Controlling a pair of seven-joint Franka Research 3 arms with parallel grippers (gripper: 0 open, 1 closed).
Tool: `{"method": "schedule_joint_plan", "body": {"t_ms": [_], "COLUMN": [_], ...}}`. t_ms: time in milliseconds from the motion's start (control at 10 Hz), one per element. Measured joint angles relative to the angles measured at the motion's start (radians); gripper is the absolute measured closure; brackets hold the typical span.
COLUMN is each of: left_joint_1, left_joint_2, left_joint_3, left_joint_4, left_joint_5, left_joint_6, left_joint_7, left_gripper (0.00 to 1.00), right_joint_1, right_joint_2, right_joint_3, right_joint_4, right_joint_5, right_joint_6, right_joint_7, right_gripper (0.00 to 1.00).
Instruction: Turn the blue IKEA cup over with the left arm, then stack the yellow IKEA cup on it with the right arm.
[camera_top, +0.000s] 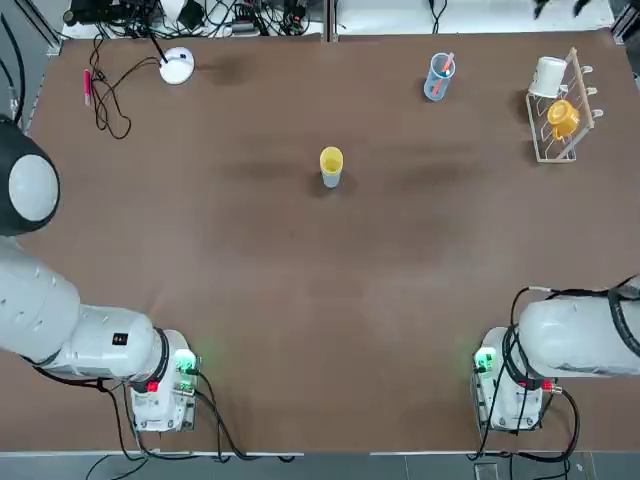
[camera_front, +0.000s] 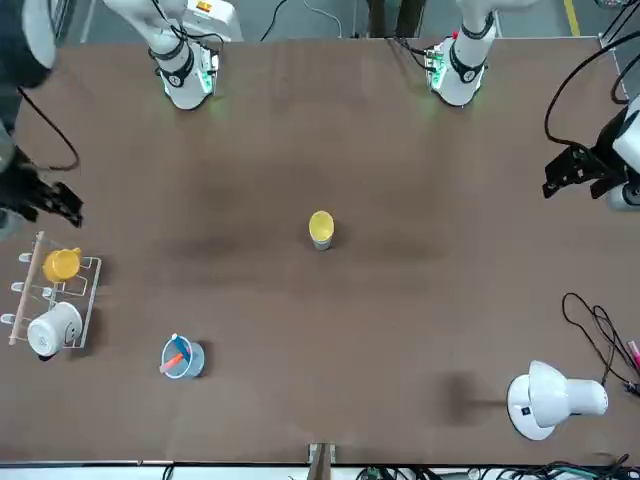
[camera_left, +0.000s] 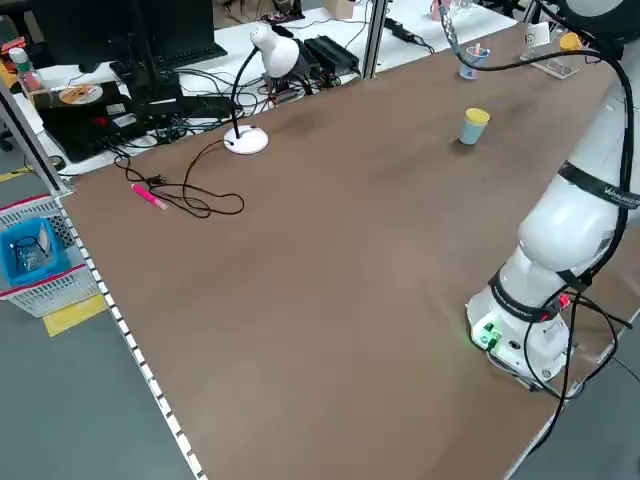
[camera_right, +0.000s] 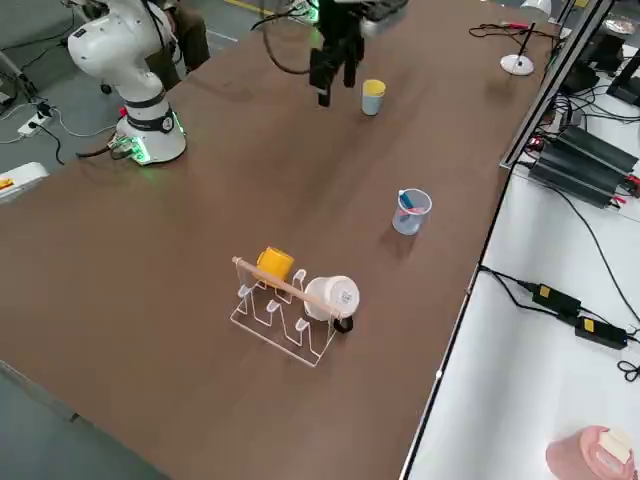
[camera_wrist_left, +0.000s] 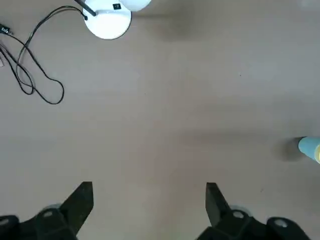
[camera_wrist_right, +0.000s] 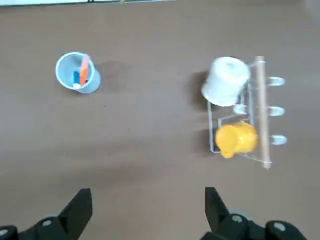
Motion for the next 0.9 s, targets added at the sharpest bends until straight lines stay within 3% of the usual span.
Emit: {"method": "schedule_joint_plan", "body": {"t_ms": [100,300,600,900], "left_joint_1": [0.000,-0.002,-0.002,-0.002], "left_joint_2": [0.000,0.000,0.000,0.000], "left_joint_3": [-0.001,-0.001,-0.001,-0.001], "left_joint_4": [0.000,0.000,0.000,0.000], "left_joint_5": [0.000,0.000,0.000,0.000], "left_joint_6": [0.000,0.000,-0.001,-0.001], "left_joint_7": [0.000,0.000,0.000,0.000], "left_gripper": [0.01,0.01,0.01,0.01], "right_joint_1": [0.025,0.059,0.091,0.096], "right_joint_2": [-0.018,-0.026,-0.012,0.007], "right_joint_3": [-0.038,-0.051,-0.089,-0.084], "right_joint_4": [0.059,0.160,0.163,0.132], "right_joint_5": [0.001,0.001,0.003,0.009], "right_joint_6": [-0.078,-0.170,-0.177,-0.158], "right_joint_7": [-0.003,0.011,0.074,0.099], "right_gripper": [0.00,0.00,0.00,0.00]}}
